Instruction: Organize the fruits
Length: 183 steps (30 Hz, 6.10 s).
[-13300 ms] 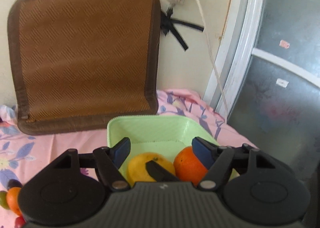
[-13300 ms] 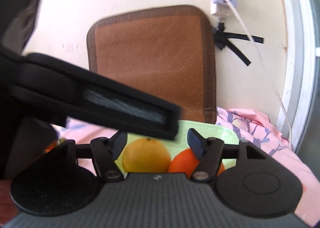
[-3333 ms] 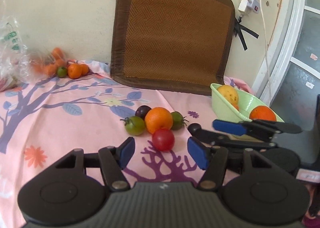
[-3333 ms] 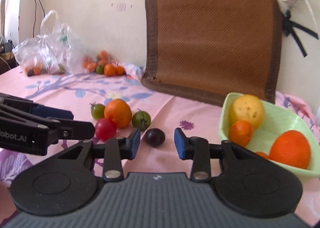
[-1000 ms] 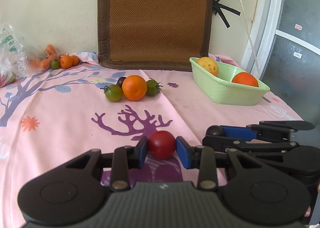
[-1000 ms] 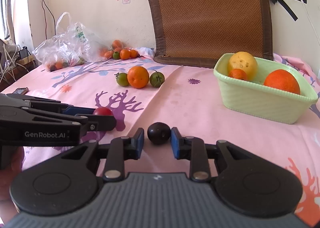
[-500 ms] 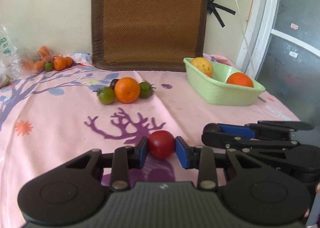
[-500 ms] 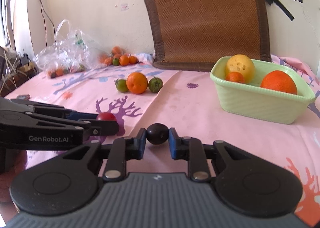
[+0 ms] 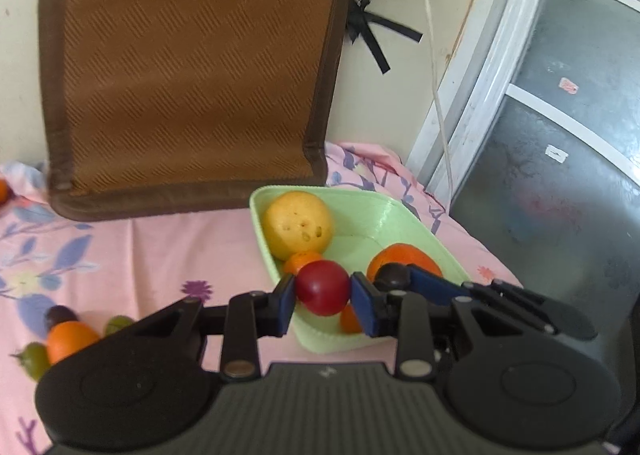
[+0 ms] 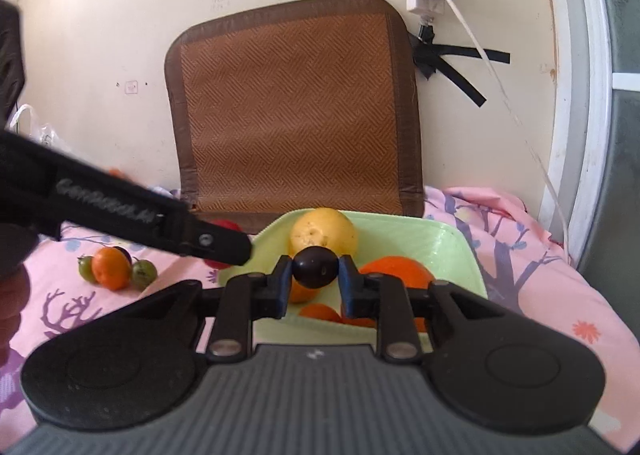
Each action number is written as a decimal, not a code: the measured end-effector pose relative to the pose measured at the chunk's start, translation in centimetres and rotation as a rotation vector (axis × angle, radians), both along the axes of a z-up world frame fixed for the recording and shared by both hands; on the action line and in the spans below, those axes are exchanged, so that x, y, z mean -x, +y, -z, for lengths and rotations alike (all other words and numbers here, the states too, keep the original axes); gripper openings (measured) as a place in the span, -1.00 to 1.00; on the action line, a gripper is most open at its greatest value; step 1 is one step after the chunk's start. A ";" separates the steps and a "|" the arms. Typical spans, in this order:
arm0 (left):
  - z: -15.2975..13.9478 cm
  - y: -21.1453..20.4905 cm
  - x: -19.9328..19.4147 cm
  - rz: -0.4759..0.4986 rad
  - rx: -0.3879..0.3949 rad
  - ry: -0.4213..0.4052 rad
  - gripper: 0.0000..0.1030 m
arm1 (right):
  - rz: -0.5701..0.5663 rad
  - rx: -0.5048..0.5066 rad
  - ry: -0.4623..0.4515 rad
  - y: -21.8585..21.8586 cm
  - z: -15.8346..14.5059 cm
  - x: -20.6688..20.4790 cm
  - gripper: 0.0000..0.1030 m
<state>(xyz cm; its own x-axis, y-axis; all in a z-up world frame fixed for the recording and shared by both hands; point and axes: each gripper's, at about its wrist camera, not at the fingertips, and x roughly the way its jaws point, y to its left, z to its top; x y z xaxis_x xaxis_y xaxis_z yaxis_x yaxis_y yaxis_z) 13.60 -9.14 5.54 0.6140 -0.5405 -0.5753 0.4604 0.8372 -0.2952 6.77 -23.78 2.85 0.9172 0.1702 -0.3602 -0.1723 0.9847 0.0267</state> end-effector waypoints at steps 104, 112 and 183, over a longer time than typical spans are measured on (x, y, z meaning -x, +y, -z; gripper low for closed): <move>-1.1 3.1 3.6 -0.039 0.044 -0.082 -0.41 | -0.042 0.021 -0.086 -0.3 -1.1 3.5 -0.20; 1.3 -2.0 -2.3 -0.024 0.097 0.085 -0.41 | 0.100 -0.042 -0.034 -5.3 -0.4 -3.1 -0.20; 4.4 9.1 10.1 -0.367 -0.264 -0.203 0.00 | 0.123 -0.344 0.017 1.8 2.2 7.2 0.05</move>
<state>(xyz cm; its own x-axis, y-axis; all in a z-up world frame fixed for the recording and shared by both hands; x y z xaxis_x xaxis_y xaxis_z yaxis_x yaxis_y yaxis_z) 3.47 -0.03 1.10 0.8503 -0.1196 -0.5126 0.1473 0.9890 0.0136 -0.42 -21.97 0.63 0.9328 0.1727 -0.3165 -0.0497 0.9310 0.3617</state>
